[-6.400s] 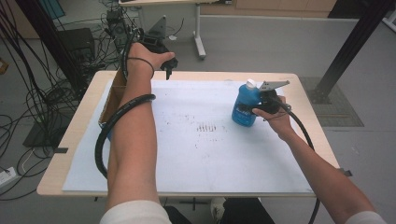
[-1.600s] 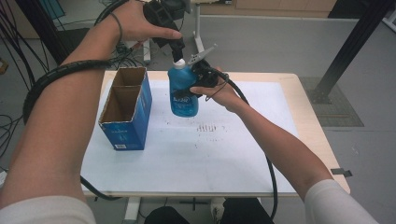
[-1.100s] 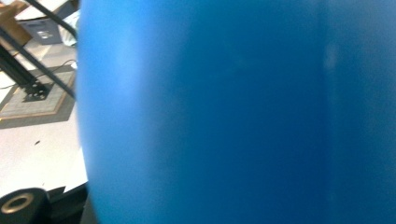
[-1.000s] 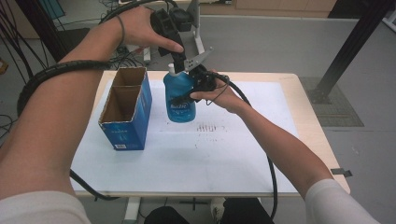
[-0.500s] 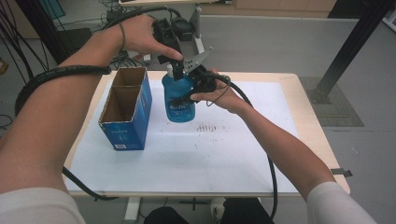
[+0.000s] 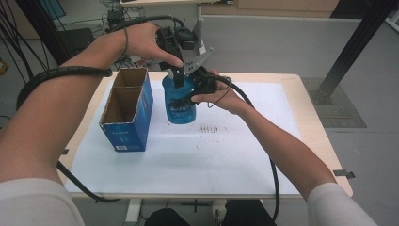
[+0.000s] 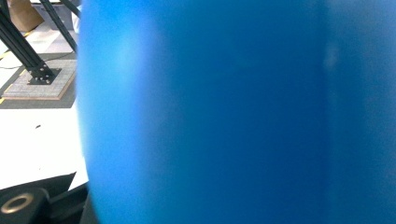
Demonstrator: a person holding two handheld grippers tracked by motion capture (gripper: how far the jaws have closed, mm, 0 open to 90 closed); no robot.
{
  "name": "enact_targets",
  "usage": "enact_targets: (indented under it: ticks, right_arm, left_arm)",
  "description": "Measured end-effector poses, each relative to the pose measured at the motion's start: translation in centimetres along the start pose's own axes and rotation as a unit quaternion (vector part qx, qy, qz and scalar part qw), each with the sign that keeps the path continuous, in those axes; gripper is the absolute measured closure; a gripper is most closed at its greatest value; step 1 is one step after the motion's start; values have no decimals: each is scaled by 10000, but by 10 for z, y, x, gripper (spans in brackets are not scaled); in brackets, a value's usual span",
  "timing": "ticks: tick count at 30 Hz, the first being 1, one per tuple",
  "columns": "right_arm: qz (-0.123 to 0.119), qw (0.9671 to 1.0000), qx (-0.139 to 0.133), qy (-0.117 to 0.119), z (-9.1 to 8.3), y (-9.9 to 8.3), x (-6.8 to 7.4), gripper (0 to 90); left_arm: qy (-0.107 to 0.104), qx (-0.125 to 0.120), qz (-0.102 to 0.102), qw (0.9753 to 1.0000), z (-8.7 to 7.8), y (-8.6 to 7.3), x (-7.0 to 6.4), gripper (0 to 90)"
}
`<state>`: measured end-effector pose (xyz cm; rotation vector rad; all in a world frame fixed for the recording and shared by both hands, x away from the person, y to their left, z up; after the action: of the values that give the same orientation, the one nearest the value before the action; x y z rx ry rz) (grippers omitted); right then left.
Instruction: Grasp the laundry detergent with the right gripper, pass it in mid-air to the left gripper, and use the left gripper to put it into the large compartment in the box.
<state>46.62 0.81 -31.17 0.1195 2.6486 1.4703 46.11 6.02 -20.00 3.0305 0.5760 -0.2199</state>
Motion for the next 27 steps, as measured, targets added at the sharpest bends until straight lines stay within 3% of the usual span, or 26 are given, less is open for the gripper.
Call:
enact_targets:
  ticks: [8, 16, 20, 21, 22, 27]
  right_arm:
    - [-52, 10000, -38, -7, -2, 1, 0, 442]
    - [-74, 10000, -44, -37, -2, 2, 0, 442]
    - [-35, 10000, -50, 35, -1, 2, 2, 443]
    - [79, 9999, 56, 59, -2, 1, 5, 442]
    - [-113, 9999, -123, 24, 1, 4, 2, 442]
    - [-101, 9998, -175, 45, 1, 5, 2, 442]
  left_arm:
    - [-131, -52, 99, 9999, 8, 0, 0, 50]
    - [-135, -64, 118, 9998, 13, -2, -1, 52]
    - [-140, -86, 120, 9998, 15, -3, -1, 50]
    - [-142, -53, 163, 9998, 16, -3, -1, 50]
    - [-144, -44, 172, 9997, 16, -3, -1, 50]
    - [-245, -132, 197, 9994, 19, -2, -2, 51]
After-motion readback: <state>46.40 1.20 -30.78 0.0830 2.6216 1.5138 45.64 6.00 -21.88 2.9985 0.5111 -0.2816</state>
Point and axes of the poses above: each handheld gripper's, and its own axes: z roughly forward along the jaws, y roughly out of its top, x roughly to its left, the point moved 6 cm from there along z, roughly forward along the jaws, and after that the axes turned 12 degrees about -y, right-handed, at the moved point
